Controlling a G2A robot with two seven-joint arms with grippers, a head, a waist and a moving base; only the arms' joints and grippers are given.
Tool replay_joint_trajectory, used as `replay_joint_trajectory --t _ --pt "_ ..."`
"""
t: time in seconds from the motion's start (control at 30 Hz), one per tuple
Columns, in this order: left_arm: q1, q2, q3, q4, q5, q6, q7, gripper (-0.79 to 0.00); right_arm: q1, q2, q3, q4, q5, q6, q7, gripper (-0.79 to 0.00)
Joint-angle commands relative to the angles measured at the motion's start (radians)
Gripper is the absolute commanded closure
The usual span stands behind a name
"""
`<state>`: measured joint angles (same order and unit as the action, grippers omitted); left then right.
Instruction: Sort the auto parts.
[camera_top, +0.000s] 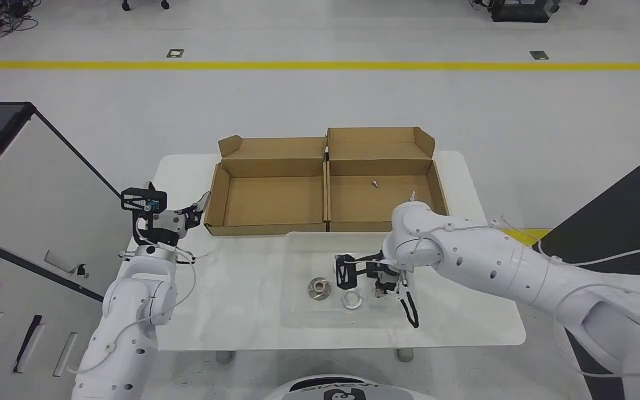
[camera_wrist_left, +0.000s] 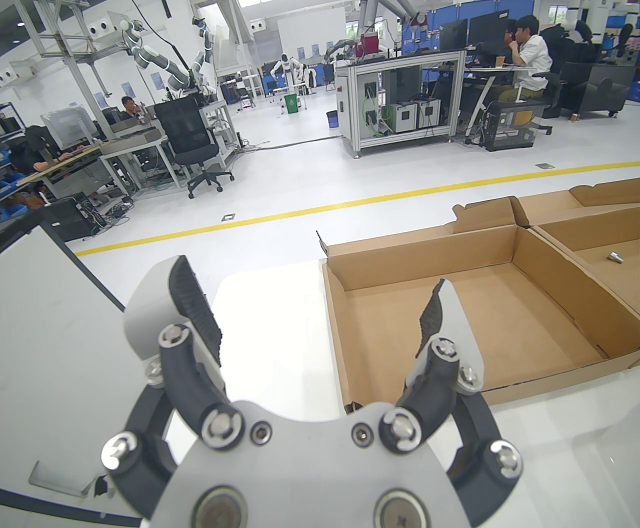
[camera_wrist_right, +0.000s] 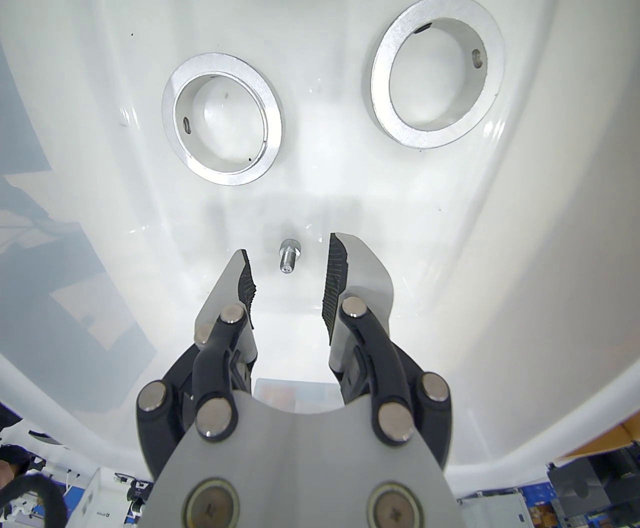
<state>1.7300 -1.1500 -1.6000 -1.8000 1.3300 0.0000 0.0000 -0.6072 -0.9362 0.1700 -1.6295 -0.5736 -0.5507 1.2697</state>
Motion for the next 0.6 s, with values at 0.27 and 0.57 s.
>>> replay_joint_trajectory --t 0.27,0.57 --pt "0.0 0.0 0.0 0.0 0.0 0.0 0.0 -0.785 -0.007 -0.014 0.0 0.029 -0.009 -0.015 -0.015 -0.286" --pt "0.0 0.0 0.0 0.0 0.0 0.0 0.0 -0.785 -0.008 -0.022 0.0 0.042 -0.009 -0.007 -0.007 0.0"
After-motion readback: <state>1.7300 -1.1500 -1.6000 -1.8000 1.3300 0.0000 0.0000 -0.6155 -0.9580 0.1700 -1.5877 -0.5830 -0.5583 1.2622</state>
